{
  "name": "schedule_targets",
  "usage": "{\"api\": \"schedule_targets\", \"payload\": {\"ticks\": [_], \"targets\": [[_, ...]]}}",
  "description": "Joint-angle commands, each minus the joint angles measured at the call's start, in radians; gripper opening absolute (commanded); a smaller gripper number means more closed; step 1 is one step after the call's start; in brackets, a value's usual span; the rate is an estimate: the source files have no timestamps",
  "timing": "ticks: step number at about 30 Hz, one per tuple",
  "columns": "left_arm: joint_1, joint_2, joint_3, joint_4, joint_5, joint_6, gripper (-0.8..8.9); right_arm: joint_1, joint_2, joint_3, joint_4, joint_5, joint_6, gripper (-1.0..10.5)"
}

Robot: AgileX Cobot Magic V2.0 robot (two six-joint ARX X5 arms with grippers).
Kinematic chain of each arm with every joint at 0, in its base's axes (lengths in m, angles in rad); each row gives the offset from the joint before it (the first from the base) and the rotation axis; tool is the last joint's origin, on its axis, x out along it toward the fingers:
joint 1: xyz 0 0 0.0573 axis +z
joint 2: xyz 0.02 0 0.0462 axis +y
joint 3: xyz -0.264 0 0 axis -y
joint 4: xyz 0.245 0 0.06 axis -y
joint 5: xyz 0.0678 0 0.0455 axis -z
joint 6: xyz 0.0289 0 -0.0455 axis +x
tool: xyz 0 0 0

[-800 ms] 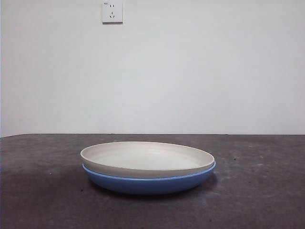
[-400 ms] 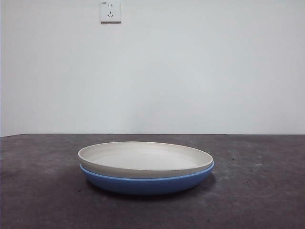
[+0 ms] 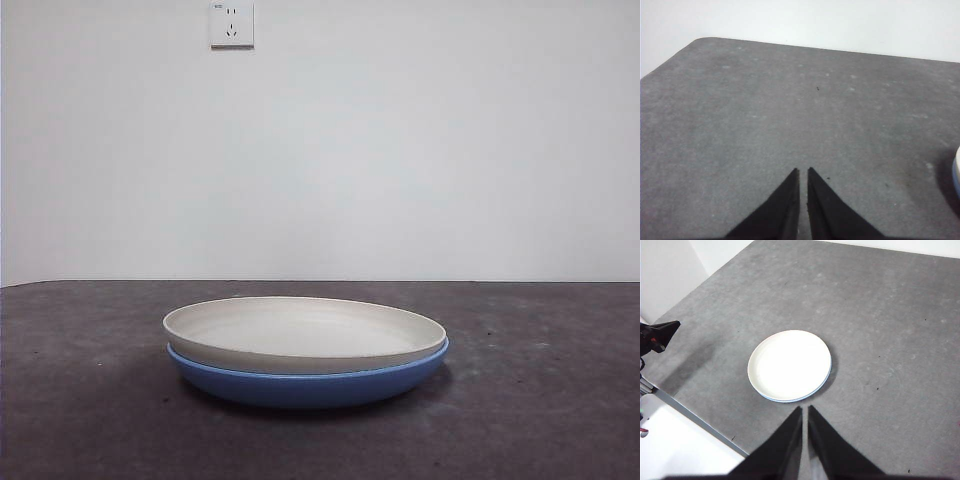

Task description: Pick up the white plate, put it on the blue plate, put it on desk

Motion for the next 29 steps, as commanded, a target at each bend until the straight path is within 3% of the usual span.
{"api": "schedule_targets", "payload": {"ticks": [1, 29], "targets": [[0.003, -0.019, -0.022, 0.010, -0.003, -0.001, 0.27, 0.006, 0.005, 0.019, -0.070, 0.000, -0.008, 0.1], [0.003, -0.022, -0.065, 0.048, -0.005, 0.014, 0.28, 0.006, 0.005, 0.019, -0.070, 0.000, -0.008, 0.1]]}}
